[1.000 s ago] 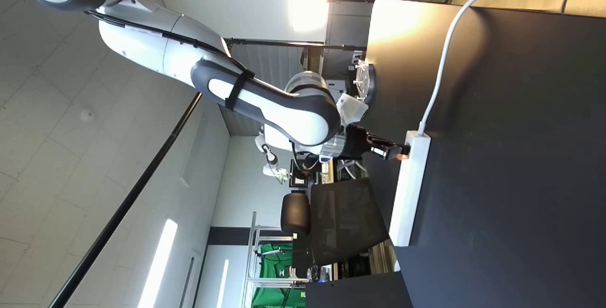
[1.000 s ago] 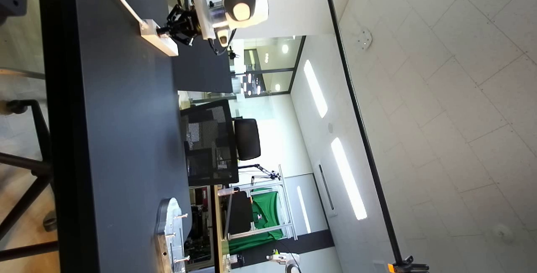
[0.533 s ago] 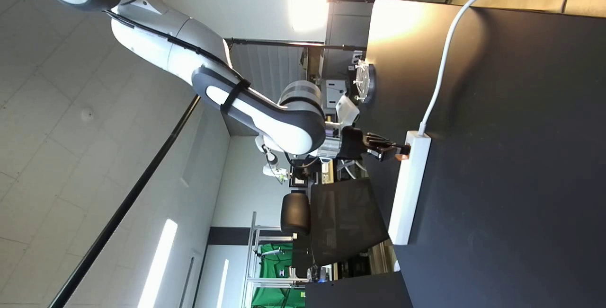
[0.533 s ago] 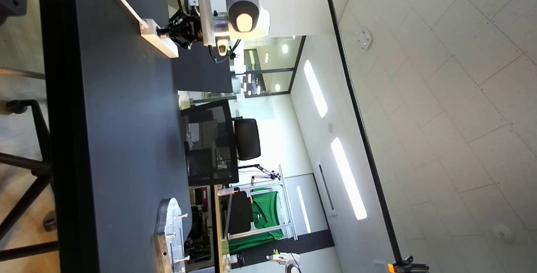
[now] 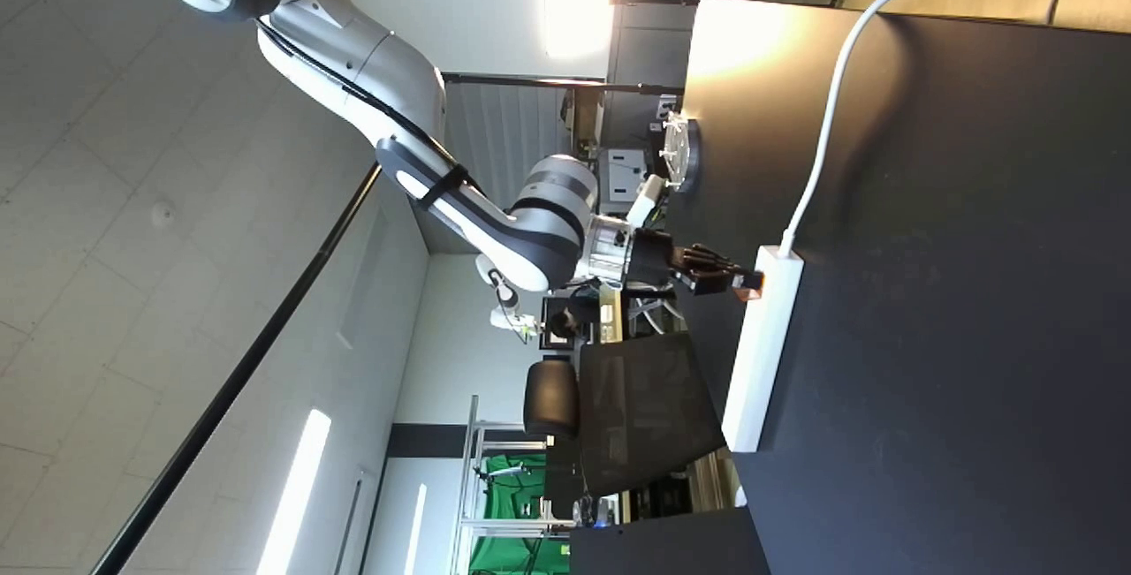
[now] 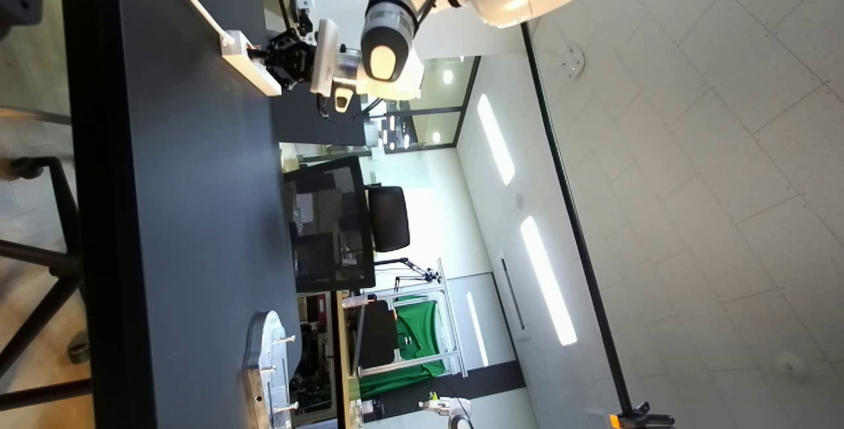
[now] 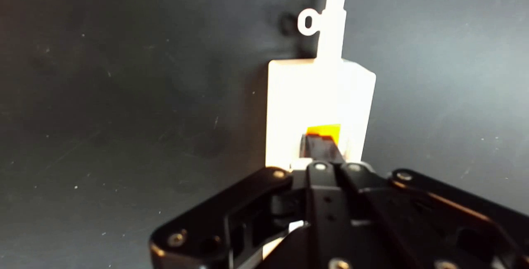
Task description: Push down on the button on the adaptor.
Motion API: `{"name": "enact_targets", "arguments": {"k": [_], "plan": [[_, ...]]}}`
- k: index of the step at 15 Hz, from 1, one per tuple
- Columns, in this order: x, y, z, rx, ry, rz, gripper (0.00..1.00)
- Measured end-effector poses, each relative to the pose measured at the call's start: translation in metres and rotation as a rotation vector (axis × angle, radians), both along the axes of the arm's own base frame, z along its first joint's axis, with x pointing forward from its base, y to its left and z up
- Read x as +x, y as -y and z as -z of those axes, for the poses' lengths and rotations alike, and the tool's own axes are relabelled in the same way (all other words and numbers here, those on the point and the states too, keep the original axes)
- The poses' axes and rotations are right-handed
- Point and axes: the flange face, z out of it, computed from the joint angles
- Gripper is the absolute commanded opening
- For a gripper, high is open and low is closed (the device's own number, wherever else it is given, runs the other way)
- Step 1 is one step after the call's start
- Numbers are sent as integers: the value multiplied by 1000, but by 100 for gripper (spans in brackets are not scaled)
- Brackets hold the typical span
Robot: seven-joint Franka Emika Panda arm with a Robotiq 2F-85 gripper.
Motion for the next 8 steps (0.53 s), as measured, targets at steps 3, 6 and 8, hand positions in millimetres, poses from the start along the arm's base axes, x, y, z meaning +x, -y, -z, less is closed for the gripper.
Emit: {"name": "enact_targets", "arguments": {"k": [3, 6, 8], "plan": [[3, 18, 6, 107, -20, -7, 0], [7, 27, 9, 159, -33, -27, 0], [8, 28, 6, 153, -23, -52, 0]]}}
